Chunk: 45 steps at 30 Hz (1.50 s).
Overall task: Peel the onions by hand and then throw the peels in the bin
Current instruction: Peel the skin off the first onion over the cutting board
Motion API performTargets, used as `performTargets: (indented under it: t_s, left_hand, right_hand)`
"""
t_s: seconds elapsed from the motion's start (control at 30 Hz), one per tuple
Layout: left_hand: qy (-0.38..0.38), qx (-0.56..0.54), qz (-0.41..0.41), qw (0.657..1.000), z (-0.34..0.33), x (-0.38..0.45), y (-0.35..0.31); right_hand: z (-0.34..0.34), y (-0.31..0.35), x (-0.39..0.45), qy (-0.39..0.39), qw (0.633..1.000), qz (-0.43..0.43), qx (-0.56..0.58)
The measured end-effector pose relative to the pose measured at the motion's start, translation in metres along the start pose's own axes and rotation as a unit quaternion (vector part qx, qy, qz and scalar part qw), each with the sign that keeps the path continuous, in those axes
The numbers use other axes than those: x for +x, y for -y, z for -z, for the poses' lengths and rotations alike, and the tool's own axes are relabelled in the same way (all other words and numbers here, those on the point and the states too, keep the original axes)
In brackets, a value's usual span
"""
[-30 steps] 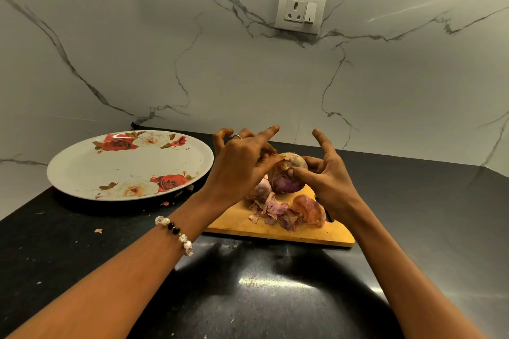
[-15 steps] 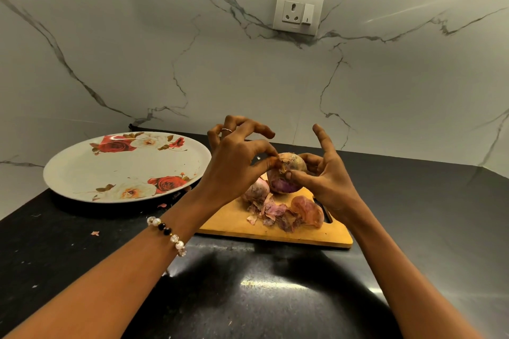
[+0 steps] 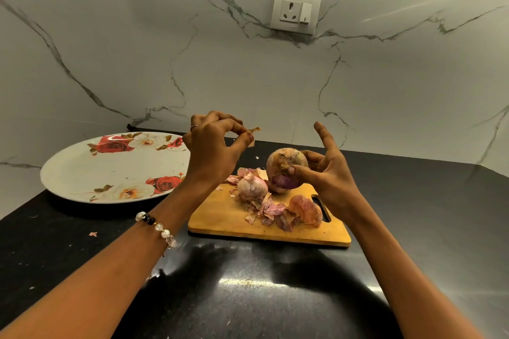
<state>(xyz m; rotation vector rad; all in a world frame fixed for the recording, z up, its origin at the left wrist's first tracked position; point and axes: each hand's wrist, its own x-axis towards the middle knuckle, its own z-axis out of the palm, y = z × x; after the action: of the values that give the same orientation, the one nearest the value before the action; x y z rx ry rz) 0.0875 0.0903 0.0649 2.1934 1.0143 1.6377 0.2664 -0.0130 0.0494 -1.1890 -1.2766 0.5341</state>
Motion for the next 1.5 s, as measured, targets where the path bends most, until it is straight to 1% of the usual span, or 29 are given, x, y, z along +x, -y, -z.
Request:
performTargets:
  t_s: [0.13,0.23,0.33,0.5,0.63,0.73,0.83,1.0,1.13,1.27,1.5]
  left_hand:
    - [0.070,-0.010,-0.028,0.997,-0.003,-0.004,0.001]
    - [0.078,0.018,-0.041,0.996,-0.006,-0.009,-0.001]
    - [0.105,0.043,-0.042,0.993,-0.006,-0.011,-0.005]
    - [0.170,-0.057,-0.031,0.983,-0.007,-0.015,-0.012]
    - [0.186,-0.065,-0.014,0.980,-0.009,-0.017,-0.009]
    - [0.184,-0.050,-0.007,0.982,-0.010,-0.018,-0.009]
    - [0.178,-0.036,-0.011,0.983,-0.011,-0.019,-0.009]
    - [0.173,-0.045,-0.002,0.984,-0.011,-0.017,-0.009]
    - [0.170,-0.097,0.039,0.980,-0.007,-0.016,-0.008]
    - [0.154,-0.118,0.064,0.979,-0.007,-0.015,-0.008]
    - [0.125,-0.145,0.092,0.977,-0.007,-0.012,-0.008]
  right_hand:
    - [0.004,-0.001,0.003,-0.030,0.996,-0.027,0.079]
    - [0.005,-0.002,0.004,-0.039,0.994,-0.031,0.096]
    - [0.004,-0.002,0.004,-0.038,0.995,-0.032,0.091]
    - [0.001,-0.002,0.003,-0.023,0.997,-0.027,0.074]
    - [0.000,-0.002,0.002,-0.015,1.000,-0.001,0.023]
    - [-0.002,-0.004,0.003,-0.010,1.000,0.008,-0.002]
    - [-0.001,-0.005,0.002,-0.002,1.000,0.011,-0.001]
    - [0.000,-0.006,0.003,0.000,1.000,0.013,0.003]
    - [0.002,-0.006,0.003,-0.004,0.999,-0.002,0.053]
    - [0.004,-0.004,0.005,0.006,0.993,-0.020,0.118]
    - [0.005,-0.002,0.004,0.032,0.986,-0.021,0.163]
